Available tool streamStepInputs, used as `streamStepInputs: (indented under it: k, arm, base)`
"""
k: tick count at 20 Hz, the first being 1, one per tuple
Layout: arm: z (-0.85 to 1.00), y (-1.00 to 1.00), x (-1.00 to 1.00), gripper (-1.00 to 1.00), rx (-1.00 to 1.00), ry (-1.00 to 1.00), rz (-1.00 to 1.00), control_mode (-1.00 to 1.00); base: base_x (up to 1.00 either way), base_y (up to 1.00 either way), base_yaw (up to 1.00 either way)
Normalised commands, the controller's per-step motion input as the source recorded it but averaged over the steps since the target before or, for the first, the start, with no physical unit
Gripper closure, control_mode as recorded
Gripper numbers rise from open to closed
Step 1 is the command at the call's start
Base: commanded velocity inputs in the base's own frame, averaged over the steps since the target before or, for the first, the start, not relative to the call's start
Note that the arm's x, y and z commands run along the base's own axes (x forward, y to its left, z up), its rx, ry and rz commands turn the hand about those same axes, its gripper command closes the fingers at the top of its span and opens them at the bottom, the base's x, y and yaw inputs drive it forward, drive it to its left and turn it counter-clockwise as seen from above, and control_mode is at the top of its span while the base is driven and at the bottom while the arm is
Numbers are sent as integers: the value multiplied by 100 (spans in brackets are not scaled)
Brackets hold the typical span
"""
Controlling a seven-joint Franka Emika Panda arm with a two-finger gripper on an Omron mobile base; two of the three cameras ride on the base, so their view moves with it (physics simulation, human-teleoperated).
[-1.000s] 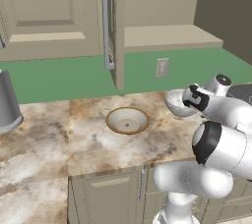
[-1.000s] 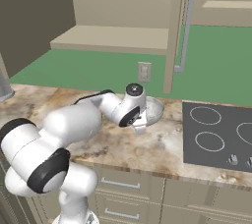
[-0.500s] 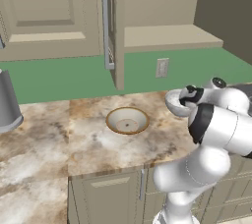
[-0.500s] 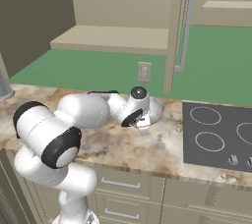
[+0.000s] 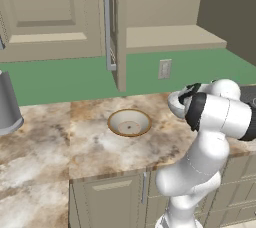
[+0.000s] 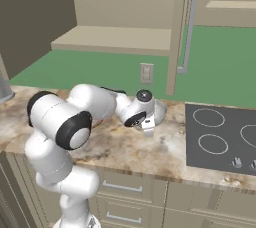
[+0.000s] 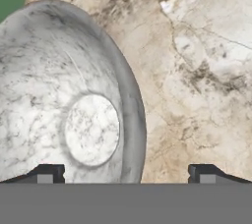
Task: Open the cabinet. Pick the bowls from the counter and place them in the cabinet. Then close the cabinet.
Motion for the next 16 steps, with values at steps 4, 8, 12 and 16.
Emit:
streamStepInputs:
  k: [4,8,12,16]
  arm:
    - [-16,-1,34,-100,0,0,0,-100]
    - [-15,0,34,-100,0,0,0,-100]
    - [-14,0,26,100,0,0,0,-100]
    - [-16,0,20,100,0,0,0,-100]
  base:
    - [0,0,0]
    - [0,0,0]
    - [0,0,0]
    - [0,0,0]
